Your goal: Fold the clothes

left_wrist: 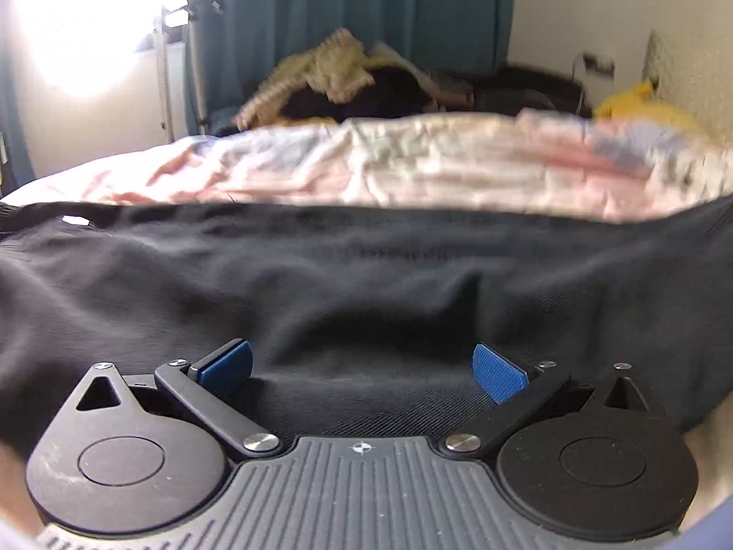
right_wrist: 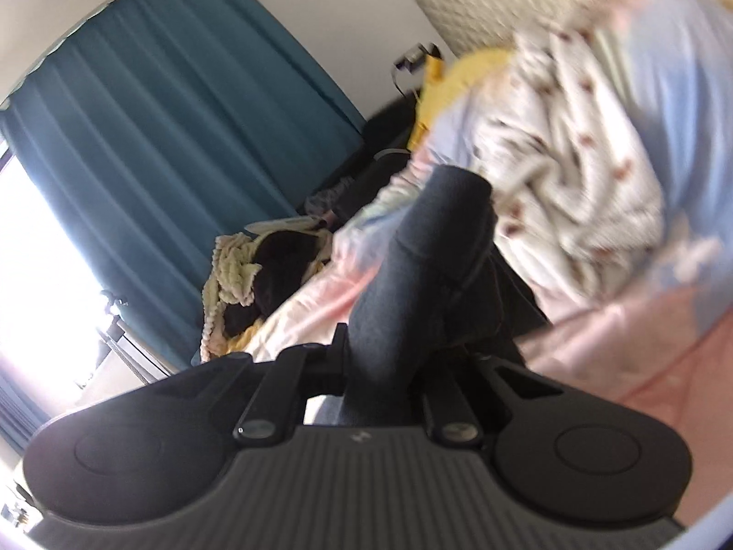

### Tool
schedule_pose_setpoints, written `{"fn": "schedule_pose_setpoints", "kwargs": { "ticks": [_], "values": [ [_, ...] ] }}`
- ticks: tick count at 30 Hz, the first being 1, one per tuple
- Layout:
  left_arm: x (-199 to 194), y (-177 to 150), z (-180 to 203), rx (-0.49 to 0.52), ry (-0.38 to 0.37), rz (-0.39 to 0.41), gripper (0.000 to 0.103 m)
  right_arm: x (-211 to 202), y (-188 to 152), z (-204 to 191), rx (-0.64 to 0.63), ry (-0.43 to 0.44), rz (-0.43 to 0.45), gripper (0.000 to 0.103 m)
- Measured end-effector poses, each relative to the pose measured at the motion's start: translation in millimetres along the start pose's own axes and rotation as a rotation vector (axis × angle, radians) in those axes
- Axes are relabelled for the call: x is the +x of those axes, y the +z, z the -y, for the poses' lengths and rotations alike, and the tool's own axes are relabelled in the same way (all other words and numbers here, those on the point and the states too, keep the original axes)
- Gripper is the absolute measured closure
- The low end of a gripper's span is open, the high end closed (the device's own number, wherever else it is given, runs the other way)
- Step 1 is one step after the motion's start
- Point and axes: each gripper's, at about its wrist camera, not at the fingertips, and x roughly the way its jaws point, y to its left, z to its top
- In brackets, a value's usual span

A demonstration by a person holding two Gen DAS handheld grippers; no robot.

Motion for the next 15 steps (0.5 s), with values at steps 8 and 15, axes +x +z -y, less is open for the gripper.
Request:
{"fn": "schedule_pose_setpoints", "kwargs": {
  "ticks": [8, 15],
  "values": [
    [-84.3, 26.1, -59.3, -0.148, -0.002, 0.184, 0.000, 15.2, -53.3, -136.4, -0.276, 0.075, 0.043, 0.094],
    [-110.5, 30.0, -156.6, -0.484, 0.085, 0.282, 0.000, 61.8, -203.5, -270.7, -0.661, 0.207, -0.078, 0.094]
  ]
}}
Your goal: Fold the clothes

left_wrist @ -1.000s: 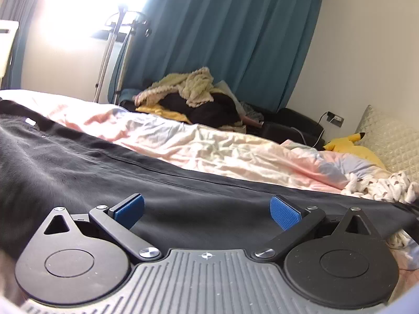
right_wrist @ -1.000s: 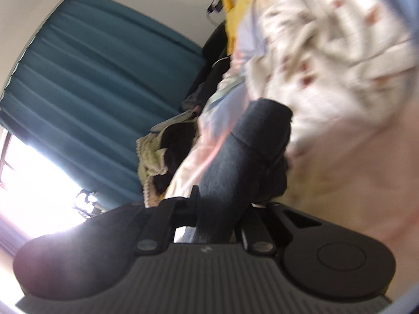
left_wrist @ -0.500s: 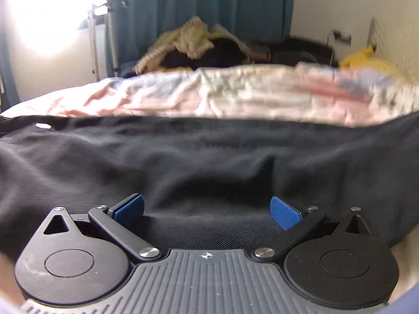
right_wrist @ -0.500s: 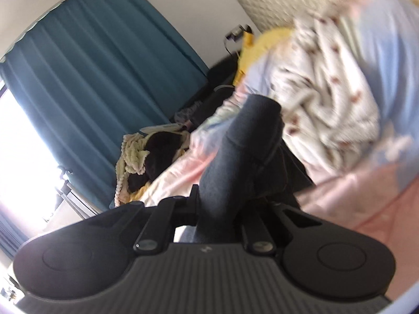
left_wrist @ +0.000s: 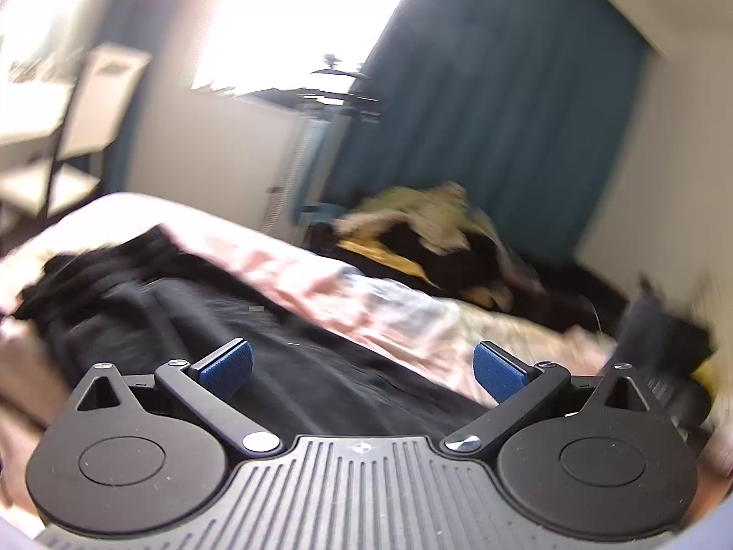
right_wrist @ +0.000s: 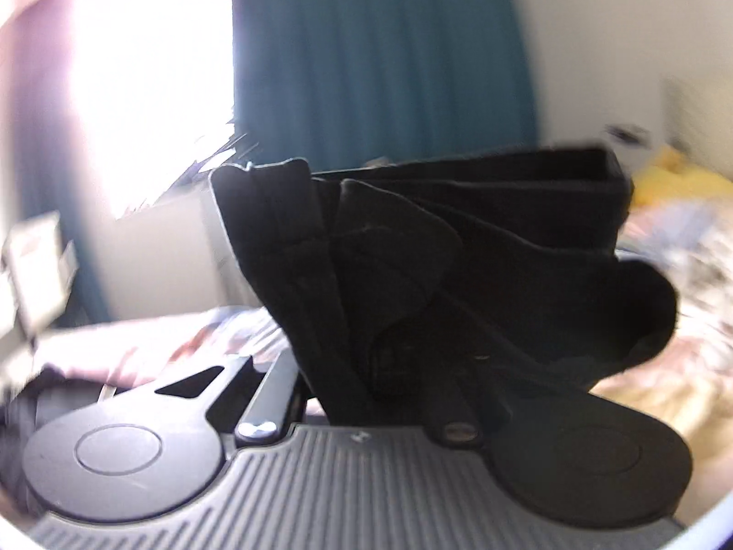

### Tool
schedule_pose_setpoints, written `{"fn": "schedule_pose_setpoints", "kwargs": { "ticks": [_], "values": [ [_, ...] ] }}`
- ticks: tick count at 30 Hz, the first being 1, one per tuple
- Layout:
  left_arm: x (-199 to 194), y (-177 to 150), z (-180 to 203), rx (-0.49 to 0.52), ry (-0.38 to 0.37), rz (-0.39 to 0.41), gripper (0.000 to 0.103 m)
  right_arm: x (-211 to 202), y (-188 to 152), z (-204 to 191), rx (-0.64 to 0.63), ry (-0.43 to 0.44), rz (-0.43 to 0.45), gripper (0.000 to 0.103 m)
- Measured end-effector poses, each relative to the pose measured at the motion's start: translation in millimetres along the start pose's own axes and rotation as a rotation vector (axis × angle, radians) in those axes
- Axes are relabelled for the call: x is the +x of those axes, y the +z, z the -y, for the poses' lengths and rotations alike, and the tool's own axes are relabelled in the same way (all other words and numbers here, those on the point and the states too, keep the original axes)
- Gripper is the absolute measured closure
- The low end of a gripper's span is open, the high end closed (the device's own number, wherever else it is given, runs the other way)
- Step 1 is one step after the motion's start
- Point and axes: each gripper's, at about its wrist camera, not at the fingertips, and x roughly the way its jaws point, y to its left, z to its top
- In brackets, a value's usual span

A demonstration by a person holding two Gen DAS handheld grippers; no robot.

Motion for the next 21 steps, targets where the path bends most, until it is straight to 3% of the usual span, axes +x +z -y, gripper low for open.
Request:
{"fn": "schedule_pose_setpoints", "kwargs": {
  "ticks": [4, 6, 7, 11, 13, 15, 17, 21],
  "values": [
    [8.0, 3.9, -30.6, -0.135, 0.023, -0.014, 0.000, 46.2, -74.4, -108.6, -0.385, 0.189, -0.184, 0.094],
    [10.4, 4.6, -34.1, -0.141, 0.032, -0.024, 0.000, 59.0, -113.5, -141.5, -0.506, 0.198, -0.292, 0.091],
    [9.8, 5.0, -34.2, -0.135, 0.032, -0.024, 0.000, 58.5, -123.9, -146.5, -0.533, 0.176, -0.272, 0.090],
    [9.5, 4.7, -29.7, -0.110, 0.002, -0.020, 0.000, 50.2, -117.5, -133.3, -0.479, 0.203, -0.243, 0.087],
    [11.9, 1.7, -26.4, -0.095, -0.008, -0.030, 0.000, 41.4, -110.6, -123.7, -0.473, 0.247, -0.236, 0.078],
    [14.0, -1.1, -23.4, -0.077, -0.014, -0.042, 0.000, 30.7, -102.7, -110.7, -0.472, 0.291, -0.232, 0.055],
    [15.5, -4.6, -20.2, -0.059, -0.017, -0.050, 0.000, 17.7, -93.3, -92.7, -0.464, 0.333, -0.224, 0.042],
    [24.0, -15.1, -7.4, 0.001, -0.034, -0.076, 0.000, -23.8, -76.2, -65.0, -0.476, 0.399, -0.225, 0.038]
  ]
}}
